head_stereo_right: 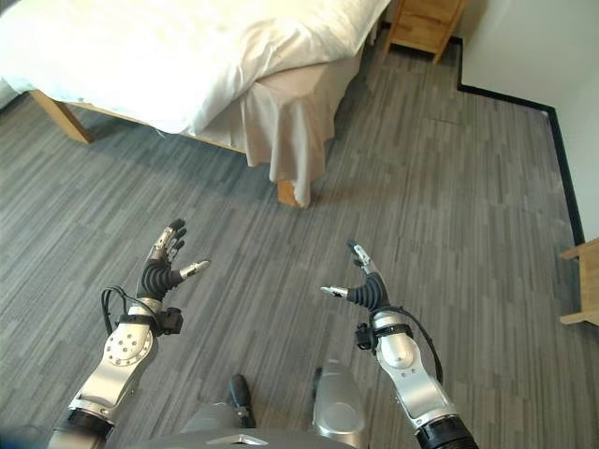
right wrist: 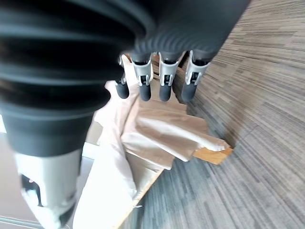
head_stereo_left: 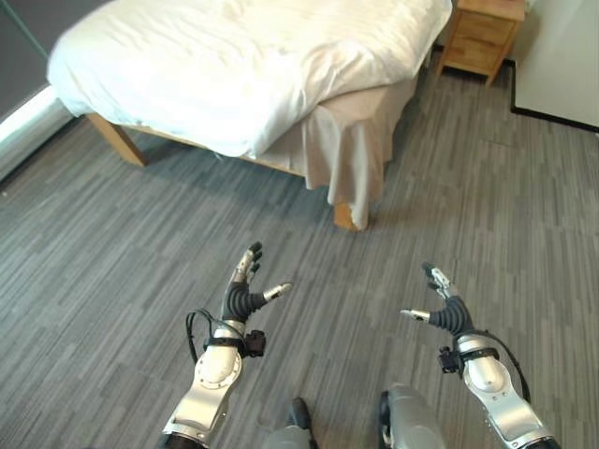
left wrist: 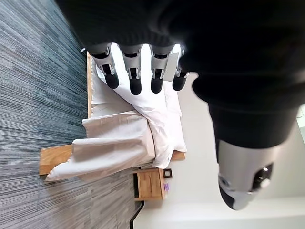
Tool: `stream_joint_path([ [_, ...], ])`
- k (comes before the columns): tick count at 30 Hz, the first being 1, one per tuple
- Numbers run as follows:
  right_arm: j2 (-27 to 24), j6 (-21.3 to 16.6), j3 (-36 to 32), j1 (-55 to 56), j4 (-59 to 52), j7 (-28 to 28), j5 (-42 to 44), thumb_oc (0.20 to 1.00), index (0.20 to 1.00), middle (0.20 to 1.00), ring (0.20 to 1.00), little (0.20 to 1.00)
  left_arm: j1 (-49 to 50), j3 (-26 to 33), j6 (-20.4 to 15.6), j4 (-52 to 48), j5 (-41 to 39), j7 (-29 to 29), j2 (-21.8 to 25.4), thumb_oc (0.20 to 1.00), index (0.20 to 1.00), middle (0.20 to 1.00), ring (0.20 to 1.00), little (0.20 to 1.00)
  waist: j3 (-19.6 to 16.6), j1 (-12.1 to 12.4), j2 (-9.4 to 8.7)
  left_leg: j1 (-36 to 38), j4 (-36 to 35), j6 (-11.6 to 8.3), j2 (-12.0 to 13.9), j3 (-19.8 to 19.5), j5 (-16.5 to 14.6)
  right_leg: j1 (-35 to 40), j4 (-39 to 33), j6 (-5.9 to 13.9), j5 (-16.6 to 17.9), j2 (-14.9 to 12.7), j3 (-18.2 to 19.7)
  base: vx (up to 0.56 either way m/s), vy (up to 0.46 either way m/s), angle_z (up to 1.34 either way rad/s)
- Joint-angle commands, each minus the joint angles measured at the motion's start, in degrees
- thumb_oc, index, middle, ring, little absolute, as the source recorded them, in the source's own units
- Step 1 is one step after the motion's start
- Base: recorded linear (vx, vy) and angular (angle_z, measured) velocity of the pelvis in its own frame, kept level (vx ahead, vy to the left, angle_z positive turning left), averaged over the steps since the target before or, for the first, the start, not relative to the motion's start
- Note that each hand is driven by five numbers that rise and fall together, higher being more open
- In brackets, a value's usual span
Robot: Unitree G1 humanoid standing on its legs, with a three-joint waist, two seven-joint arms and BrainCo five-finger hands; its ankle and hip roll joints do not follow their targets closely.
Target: Making the bed.
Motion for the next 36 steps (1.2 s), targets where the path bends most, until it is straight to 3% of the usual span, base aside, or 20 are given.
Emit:
stream_joint_path([
  [1,1.0,-1.8,-0.8,-2.2,-1.5,-0.5,0.0,1.0,1.0,1.0,1.0,1.0,1.0,1.9,-2.7,-2.2,0.4,-1.6,1.6,1.0,1.0,1.0,1.0,1.0,-1.1,-0.8,-0.34,6.0,0.3,-4.57,-1.3,-1.5,-5.8,0.8,-10.6,2.71,10.7,-2.0,-3.1,0.53,-0.154,0.6],
  [6,1.0,-1.3,0.9,-2.3,0.5,0.7,-1.0,1.0,1.0,1.0,1.0,1.0,1.7,1.4,-2.7,-1.0,0.8,-2.4,0.6,1.0,1.0,1.0,1.0,1.0,-3.3,-2.1,-0.36,14.2,0.7,-5.66,-0.8,-4.1,-10.9,2.7,-10.1,1.8,13.0,-3.0,-1.8,0.58,-0.273,0.5],
  [7,0.5,-1.4,1.4,-2.4,0.9,1.0,-0.6,1.0,1.0,1.0,1.0,1.0,2.5,1.4,-2.8,-1.2,0.6,-2.6,0.1,1.0,1.0,1.0,1.0,1.0,-3.8,-2.4,0.6,13.7,5.2,-6.78,0.7,-4.8,-9.9,4.1,-10.0,1.05,12.8,-2.3,-1.9,0.47,-0.335,0.42],
  [8,-0.4,-1.6,2.2,-3.4,1.8,1.2,-0.5,1.0,1.0,1.0,1.0,1.0,2.5,1.1,-2.8,-1.0,-0.9,-2.8,-0.7,1.0,1.0,1.0,1.0,1.0,-3.4,-2.5,1.45,10.0,14.4,-8.32,2.4,-5.1,-6.5,6.4,-9.7,-0.31,12.1,-1.4,-1.8,0.35,-0.324,0.61],
  [10,-2.2,-1.0,2.5,-5.4,2.2,1.3,-0.7,1.0,1.0,1.0,1.0,1.0,1.6,1.0,-2.8,-1.0,-3.7,-3.6,-1.5,1.0,1.0,1.0,1.0,1.0,-1.7,-1.4,0.77,0.1,34.2,-9.81,3.1,-5.8,-0.6,10.8,-10.9,-2.65,10.5,-2.2,-3.0,0.25,-0.338,0.41],
  [11,-2.9,-1.1,2.5,-5.8,2.0,0.9,-0.8,1.0,1.0,1.0,1.0,1.0,1.0,0.9,-3.1,-1.0,-4.6,-3.4,-1.6,1.0,1.0,1.0,1.0,1.0,-1.1,-1.3,0.05,-2.2,42.4,-11.1,4.6,-3.9,2.5,13.1,-11.5,-3.78,9.6,-2.5,-4.1,0.29,-0.348,0.08],
  [12,-3.1,-0.7,2.7,-5.8,2.2,0.8,-0.7,1.0,1.0,1.0,1.0,1.0,0.7,0.6,-3.0,-0.8,-4.8,-3.5,-1.6,1.0,1.0,1.0,1.0,1.0,-0.6,-0.6,-1.4,-4.5,48.1,-11.03,4.6,-2.1,3.7,15.3,-12.1,-4.95,8.6,-3.3,-3.9,0.3,-0.307,0.0],
  [14,-3.0,0.1,2.9,-6.5,2.0,0.8,-0.6,1.0,1.0,1.0,1.0,1.0,0.6,0.5,-2.8,-1.3,-4.3,-3.3,-1.5,1.0,1.0,1.0,1.0,1.0,0.8,1.1,-2.52,-9.5,54.7,-11.23,4.1,0.9,1.4,18.0,-12.4,-5.64,7.3,-3.1,-2.3,0.34,-0.221,-0.2],
  [16,-2.6,0.6,3.2,-6.0,2.4,1.8,-0.7,1.0,1.0,1.0,1.0,1.0,1.3,0.7,-2.7,-1.1,-4.0,-4.0,-1.9,1.0,1.0,1.0,1.0,1.0,0.4,2.5,-2.48,-14.5,48.6,-10.36,4.2,6.4,0.1,20.6,-12.4,-5.42,4.8,-2.7,-1.5,0.39,-0.091,-0.47],
  [17,-2.6,0.6,3.2,-6.0,2.4,1.8,-0.7,1.0,1.0,1.0,1.0,1.0,1.3,0.7,-2.7,-1.1,-4.0,-4.0,-1.9,1.0,1.0,1.0,1.0,1.0,0.5,2.6,-2.48,-14.5,48.6,-10.36,4.2,6.5,0.1,20.7,-12.4,-5.42,4.8,-2.7,-1.5,0.4,0.085,-0.36],
  [18,-2.2,0.8,3.4,-5.5,3.1,2.4,-0.6,1.0,1.0,1.0,1.0,1.0,2.0,1.0,-2.4,-0.9,-3.9,-4.6,-2.1,1.0,1.0,1.0,1.0,1.0,-0.1,3.1,-0.86,-14.8,36.1,-8.66,4.8,9.4,0.5,22.3,-12.4,-4.77,3.0,-1.7,-0.9,0.26,0.088,-0.21],
  [19,-2.2,0.8,3.4,-5.4,3.1,2.4,-0.6,1.0,1.0,1.0,1.0,1.0,2.1,1.0,-2.4,-0.9,-3.9,-4.6,-2.1,1.0,1.0,1.0,1.0,1.0,0.0,3.2,-0.99,-14.5,35.8,-8.64,4.6,9.5,0.6,22.4,-12.4,-4.74,3.0,-1.8,-0.8,0.41,0.142,-0.2],
  [20,-2.1,0.9,3.6,-5.3,3.5,2.5,-0.9,1.0,1.0,1.0,1.0,1.0,2.7,1.2,-2.4,-1.0,-3.8,-4.8,-2.1,1.0,1.0,1.0,1.0,1.0,-0.4,3.5,0.16,-15.1,29.3,-7.65,4.2,10.0,0.2,23.2,-12.4,-4.28,1.9,-0.7,-0.4,0.32,0.124,-0.14],
  [22,-2.1,0.8,3.8,-4.5,4.3,3.0,-1.4,1.0,1.0,1.0,1.0,1.0,4.3,1.3,-2.3,-1.6,-3.6,-5.3,-2.4,1.0,1.0,1.0,1.0,1.0,-1.0,4.2,1.89,-13.9,14.8,-7.48,3.7,11.4,4.5,25.7,-12.4,-3.43,-0.1,0.3,-0.4,0.46,0.185,-0.1],
  [26,-2.3,0.8,3.8,-4.1,5.0,2.4,-1.9,1.0,1.0,1.0,1.0,1.0,5.1,1.6,-1.9,-1.4,-3.3,-4.8,-3.1,1.0,1.0,1.0,1.0,1.0,-0.9,5.2,3.11,-14.4,3.0,-7.66,5.1,12.3,8.8,29.5,-12.4,-2.87,-2.5,0.9,-0.8,0.38,0.128,-0.08],
  [29,-2.4,1.1,3.9,-3.6,4.8,2.6,-2.3,1.0,1.0,1.0,1.0,1.0,6.5,2.0,-1.4,-1.6,-3.5,-4.7,-3.3,1.0,1.0,1.0,1.0,1.0,-0.8,6.2,2.76,-15.7,1.0,-8.64,6.6,10.7,11.0,33.8,-12.4,-2.21,-4.1,0.1,0.1,0.48,0.137,-0.21],
  [30,-2.1,1.2,3.9,-2.8,4.1,3.2,-2.8,1.0,1.0,1.0,1.0,1.0,7.8,2.5,-0.9,-1.8,-3.3,-5.3,-2.9,1.0,1.0,1.0,1.0,1.0,-2.5,6.7,2.66,-14.7,0.6,-8.64,7.5,10.3,12.7,36.1,-12.4,-1.48,-5.8,0.1,1.3,0.67,0.182,-0.35],
  [33,-1.3,1.3,4.1,-2.3,4.0,3.4,-3.9,1.0,1.0,1.0,1.0,1.0,7.8,2.5,-0.4,-2.0,-3.2,-5.7,-2.2,1.0,1.0,1.0,1.0,1.0,-3.7,7.3,1.49,-13.6,0.5,-8.13,6.9,9.8,14.1,36.3,-10.5,-0.9,-5.9,-1.2,2.8,0.45,0.133,-0.53],
  [34,-0.7,1.4,4.3,-2.5,4.3,3.1,-4.6,1.0,1.0,1.0,1.0,1.0,7.4,2.2,0.0,-1.4,-2.9,-5.9,-1.3,1.0,1.0,1.0,1.0,1.0,-4.3,7.5,-0.54,-11.8,1.1,-6.71,5.3,10.2,12.6,35.2,-4.2,0.61,-4.4,-2.5,3.0,0.38,0.129,-0.46],
  [36,-0.5,1.3,3.9,-3.0,3.0,2.9,-5.2,1.0,1.0,1.0,1.0,1.0,5.8,1.8,0.8,-1.4,-2.1,-6.6,1.0,1.0,1.0,1.0,1.0,1.0,-4.1,7.5,-2.28,-9.4,1.2,-4.85,3.7,10.6,10.0,30.6,7.1,3.74,1.4,-3.2,4.0,0.35,0.139,0.0],
])
